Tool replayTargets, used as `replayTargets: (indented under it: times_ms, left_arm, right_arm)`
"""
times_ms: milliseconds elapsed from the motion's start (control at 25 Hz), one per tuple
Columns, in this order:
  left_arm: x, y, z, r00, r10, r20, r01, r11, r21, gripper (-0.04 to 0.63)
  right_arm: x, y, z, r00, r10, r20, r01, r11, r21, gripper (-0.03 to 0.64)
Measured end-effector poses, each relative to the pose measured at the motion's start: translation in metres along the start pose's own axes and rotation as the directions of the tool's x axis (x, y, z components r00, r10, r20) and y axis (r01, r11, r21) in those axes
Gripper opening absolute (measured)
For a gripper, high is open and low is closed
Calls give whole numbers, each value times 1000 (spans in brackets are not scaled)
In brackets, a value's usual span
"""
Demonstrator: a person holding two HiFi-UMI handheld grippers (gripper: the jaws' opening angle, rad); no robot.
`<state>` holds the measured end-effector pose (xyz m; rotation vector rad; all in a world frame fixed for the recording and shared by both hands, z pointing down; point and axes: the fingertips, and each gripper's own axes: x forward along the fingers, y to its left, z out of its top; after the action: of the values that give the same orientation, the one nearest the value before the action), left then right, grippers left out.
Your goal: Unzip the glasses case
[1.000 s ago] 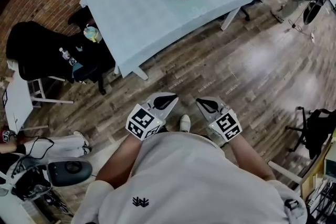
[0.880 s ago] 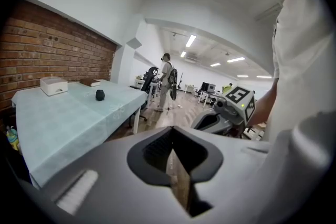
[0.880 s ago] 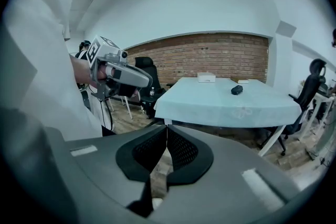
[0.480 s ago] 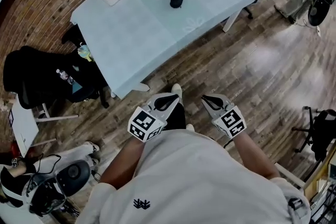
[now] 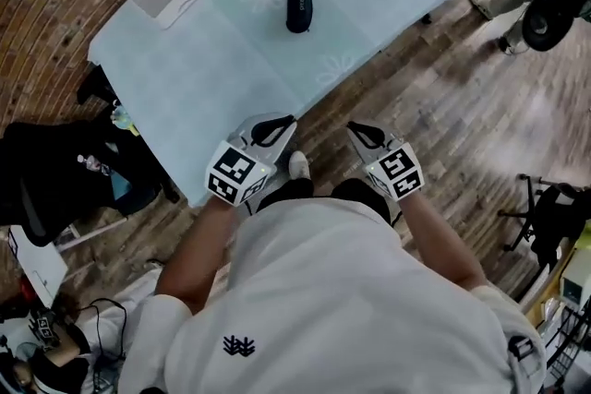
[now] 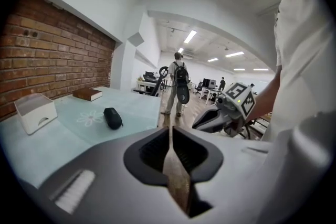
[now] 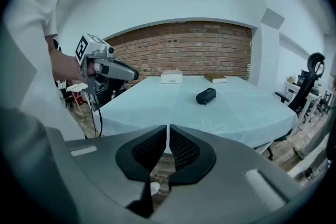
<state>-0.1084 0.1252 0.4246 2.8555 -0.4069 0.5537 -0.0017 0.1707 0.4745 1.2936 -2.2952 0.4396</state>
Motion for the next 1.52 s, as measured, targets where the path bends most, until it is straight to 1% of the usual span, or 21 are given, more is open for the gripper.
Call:
replayTargets:
  times_ms: [120, 360, 600, 720, 800, 960, 1120, 1280, 1520]
  left_arm:
    - [12, 38, 9, 1000, 22, 2, -22, 1000, 0, 58]
    - [36, 86, 17, 997, 72, -15, -73, 997, -36, 58]
    - [77, 136, 24, 993, 113, -36, -115, 992, -61, 58]
    - [100, 162, 33, 988, 149, -49, -152, 987, -60, 58]
    - [118, 176, 36, 985, 155, -70, -159, 986, -53, 58]
    - [150, 201, 35, 980, 155, -128, -161, 986, -35, 58]
    - [177, 227, 30, 971, 155, -181, -161, 987, -20, 58]
    - [194, 241, 18, 961, 118, -250, -119, 993, 12, 58]
    - [223, 254, 11, 949, 85, -304, -71, 996, 58, 58]
  right_arm:
    - [33, -25, 13, 1000, -5, -19, 5, 1000, -6, 5]
    - [90, -70, 29, 997, 29, -65, -31, 999, -24, 5]
    - [156, -121, 33, 991, 85, -101, -90, 995, -41, 21]
    - [185, -142, 32, 983, 121, -137, -129, 990, -53, 24]
    - [202, -154, 34, 978, 141, -157, -152, 987, -58, 32]
    - [233, -163, 35, 965, 185, -186, -198, 979, -55, 44]
    - [257, -171, 31, 952, 211, -221, -230, 971, -64, 55]
    - [266, -167, 27, 938, 241, -248, -265, 962, -68, 60]
    - [277, -166, 25, 915, 278, -292, -313, 946, -82, 60]
